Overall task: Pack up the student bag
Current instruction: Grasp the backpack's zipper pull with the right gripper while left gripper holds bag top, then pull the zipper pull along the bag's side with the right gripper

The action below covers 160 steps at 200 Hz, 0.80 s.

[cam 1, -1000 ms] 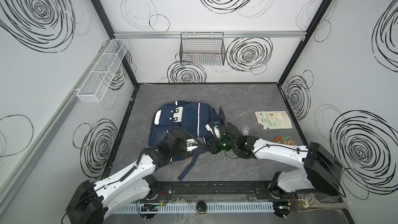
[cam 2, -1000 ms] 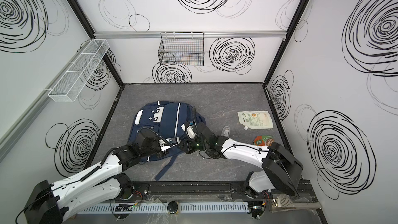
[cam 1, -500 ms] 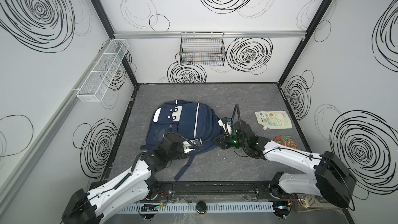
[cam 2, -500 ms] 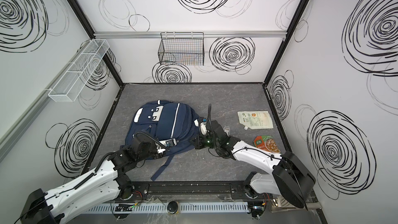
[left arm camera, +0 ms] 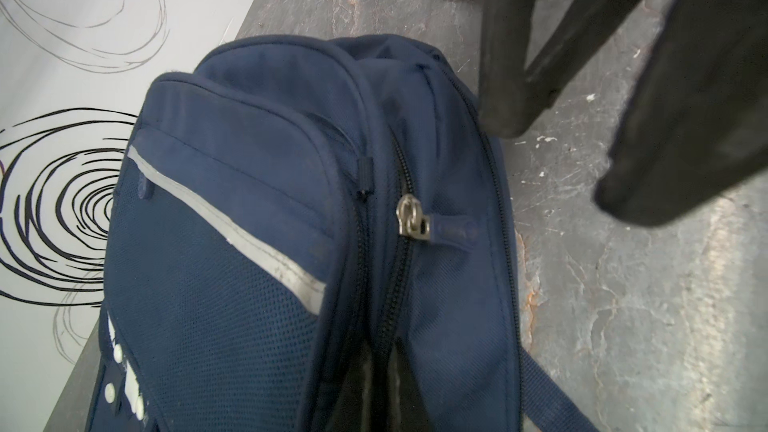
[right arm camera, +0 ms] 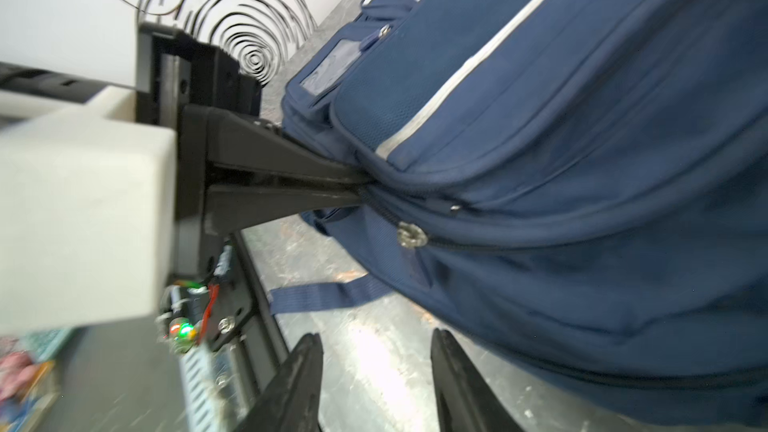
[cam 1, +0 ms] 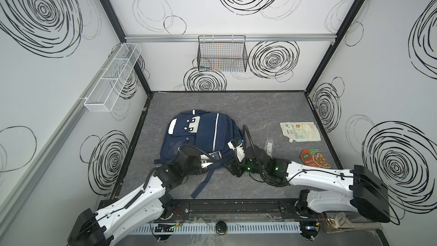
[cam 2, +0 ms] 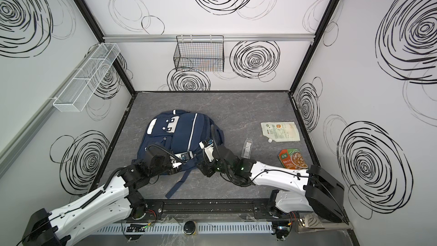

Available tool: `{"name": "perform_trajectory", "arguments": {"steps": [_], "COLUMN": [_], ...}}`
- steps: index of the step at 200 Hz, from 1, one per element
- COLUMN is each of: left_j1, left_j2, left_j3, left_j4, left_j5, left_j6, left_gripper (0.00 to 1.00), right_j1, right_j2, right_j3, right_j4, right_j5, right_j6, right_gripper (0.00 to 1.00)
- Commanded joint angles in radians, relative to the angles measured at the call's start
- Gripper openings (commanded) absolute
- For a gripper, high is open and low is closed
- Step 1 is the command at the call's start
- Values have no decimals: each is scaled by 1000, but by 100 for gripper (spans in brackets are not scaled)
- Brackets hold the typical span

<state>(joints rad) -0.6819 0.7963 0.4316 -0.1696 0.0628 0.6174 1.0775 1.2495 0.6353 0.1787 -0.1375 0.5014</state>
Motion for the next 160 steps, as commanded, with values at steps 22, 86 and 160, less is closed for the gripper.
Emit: {"name": "perform_trajectory", "arguments": {"steps": [22, 86, 160], "left_j1": [7, 28, 54], "left_j2": [-31, -14, 5], "left_j3": [0, 16, 24], "left_j4": [101, 102, 108], "left_j5": [96, 139, 167], "left_j6": [-53, -77, -90], "left_gripper": [0, 0, 0], "right_j1": [62, 129, 151], "right_j2": [64, 144, 221], "right_j3": [-5, -15, 6], "right_j4": [150, 256, 280], "right_j5": [287, 385, 399], "right_j6": [-31, -79, -66], "right_gripper": [47, 34, 21]}}
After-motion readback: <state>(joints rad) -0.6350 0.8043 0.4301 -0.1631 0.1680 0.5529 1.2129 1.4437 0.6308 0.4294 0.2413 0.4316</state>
